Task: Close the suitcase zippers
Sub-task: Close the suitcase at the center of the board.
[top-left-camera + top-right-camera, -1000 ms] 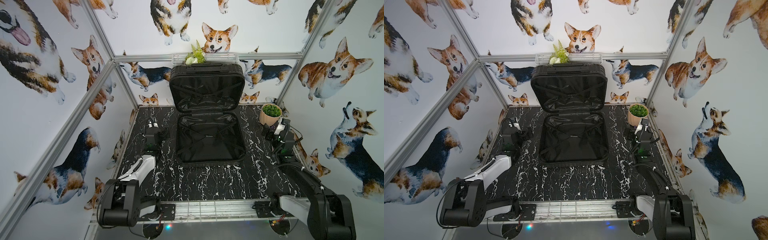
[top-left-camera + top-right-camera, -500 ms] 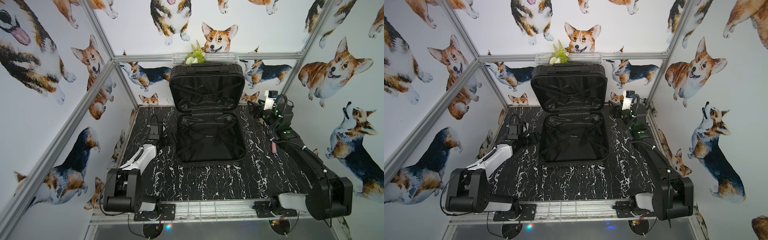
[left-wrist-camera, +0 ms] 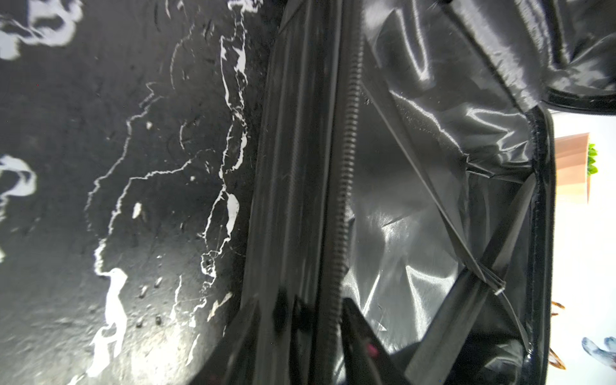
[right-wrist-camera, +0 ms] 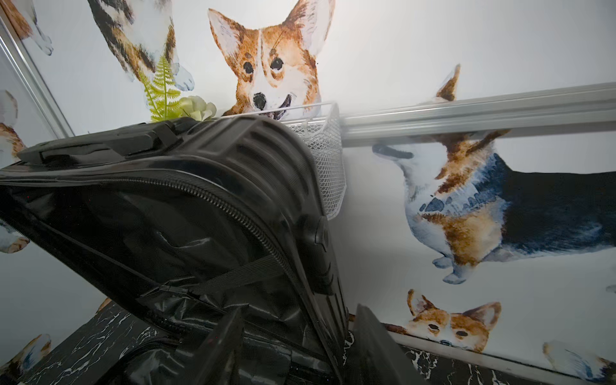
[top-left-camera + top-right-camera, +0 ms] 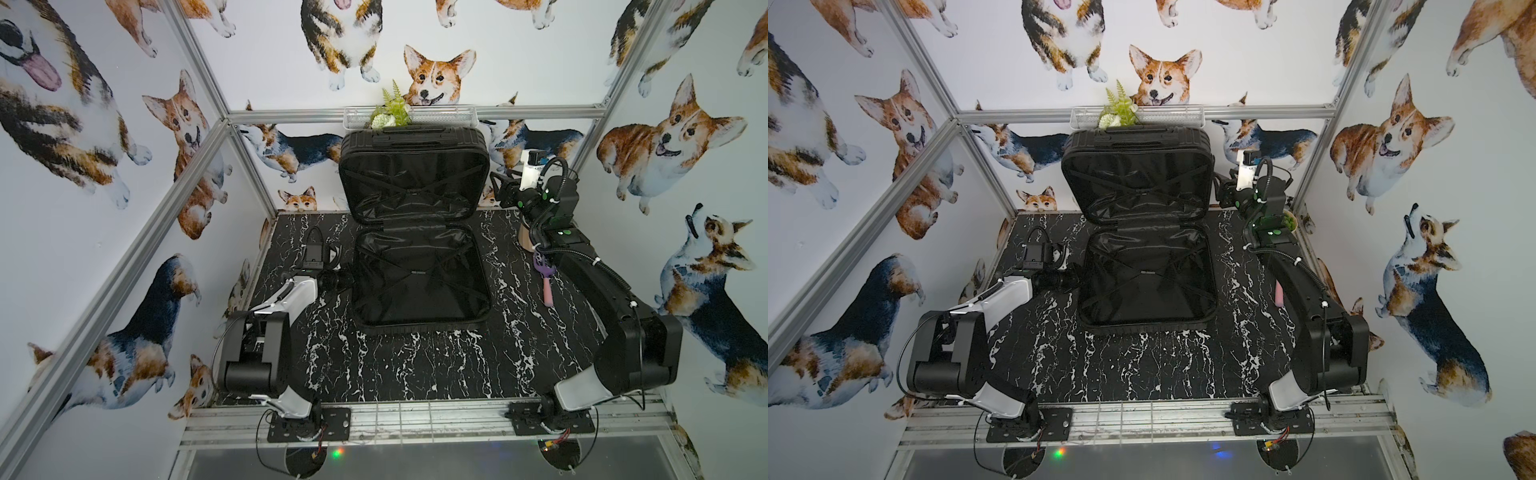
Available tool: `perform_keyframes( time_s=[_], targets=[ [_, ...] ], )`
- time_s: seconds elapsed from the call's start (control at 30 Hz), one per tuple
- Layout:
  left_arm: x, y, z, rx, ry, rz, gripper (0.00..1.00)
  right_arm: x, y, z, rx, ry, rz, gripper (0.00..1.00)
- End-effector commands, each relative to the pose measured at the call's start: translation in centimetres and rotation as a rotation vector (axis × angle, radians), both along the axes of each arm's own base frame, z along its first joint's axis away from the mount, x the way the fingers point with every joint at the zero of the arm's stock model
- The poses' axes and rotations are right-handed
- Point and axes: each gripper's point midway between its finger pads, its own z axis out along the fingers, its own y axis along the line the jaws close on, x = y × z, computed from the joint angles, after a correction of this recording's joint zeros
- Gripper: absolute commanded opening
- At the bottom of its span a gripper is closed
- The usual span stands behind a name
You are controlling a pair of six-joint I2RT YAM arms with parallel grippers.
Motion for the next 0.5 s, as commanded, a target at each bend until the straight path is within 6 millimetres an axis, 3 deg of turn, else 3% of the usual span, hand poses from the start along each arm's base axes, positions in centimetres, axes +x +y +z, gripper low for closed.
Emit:
perform_keyframes(
  time_s=[0.0, 0.17, 0.4, 0.47],
  targets=[
    [-0.1, -0.2, -0.3, -0.013, 0.026, -0.009, 0.37, 0.8, 1.0, 1.1, -0.027, -0.037, 0.033, 0.56],
    [0.0, -0.2, -0.7, -0.008, 0.04, -0.014, 0.24, 2.2, 1.6, 0.9, -0.036, -0.031, 0.038, 0.51],
    [-0.1, 0.1, -1.0, 0.024, 0.056, -0.021, 0.05, 3.6, 2.2, 0.6, -0.053, -0.017, 0.049, 0.33],
    [-0.1, 0.0, -1.0, 0.021, 0.058, -0.025, 0.04, 3.6, 2.4, 0.4, -0.061, -0.019, 0.06, 0.27]
  ],
)
